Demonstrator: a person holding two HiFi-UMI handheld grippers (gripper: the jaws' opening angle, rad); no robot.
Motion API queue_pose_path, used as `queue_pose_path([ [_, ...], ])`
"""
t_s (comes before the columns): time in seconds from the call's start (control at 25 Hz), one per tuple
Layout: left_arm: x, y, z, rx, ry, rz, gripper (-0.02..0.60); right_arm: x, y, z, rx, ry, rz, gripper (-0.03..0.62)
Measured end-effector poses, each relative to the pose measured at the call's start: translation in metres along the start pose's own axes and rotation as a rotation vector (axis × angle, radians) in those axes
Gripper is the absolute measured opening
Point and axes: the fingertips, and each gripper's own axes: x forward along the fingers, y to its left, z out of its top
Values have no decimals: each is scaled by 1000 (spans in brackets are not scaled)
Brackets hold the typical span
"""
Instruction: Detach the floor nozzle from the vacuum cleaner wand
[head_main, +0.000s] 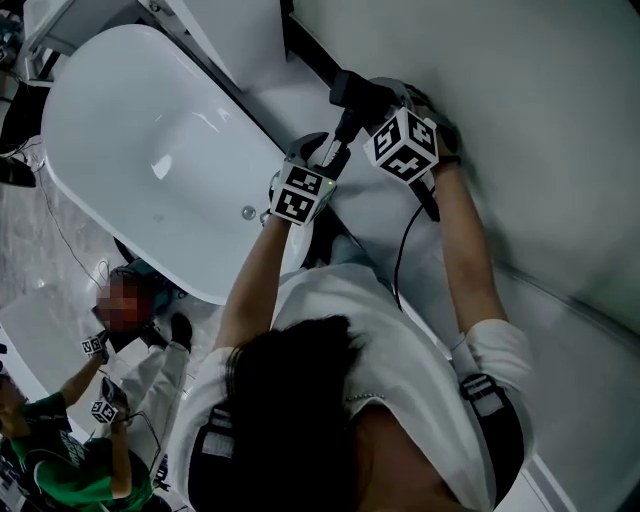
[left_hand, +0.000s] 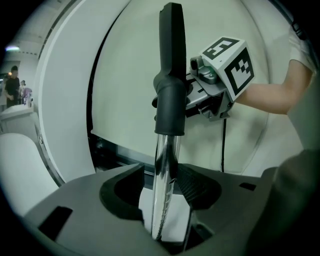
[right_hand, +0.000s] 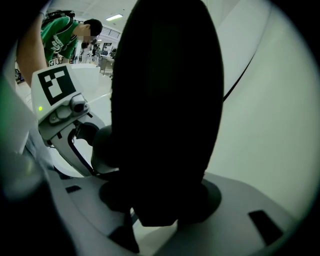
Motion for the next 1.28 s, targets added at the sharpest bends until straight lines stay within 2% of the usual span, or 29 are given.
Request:
queue_pose_path([
  [0.2, 17, 0, -7, 27, 17, 0, 189, -1, 7, 3, 3, -4, -7, 222],
  [0.36, 19, -4, -5, 41, -40, -17, 147, -5, 6, 4, 8, -22, -22, 222],
  [0.64, 14, -1, -3, 11, -111, -26, 147, -12, 3, 9, 82, -87, -76, 222],
  [1.0, 13, 1, -5, -10, -119, -43, 147, -13, 3, 10, 124, -134, -102, 224],
  [1.28, 15, 1, -1, -43, -135, -44, 149, -17, -2, 9, 145, -146, -159, 224],
])
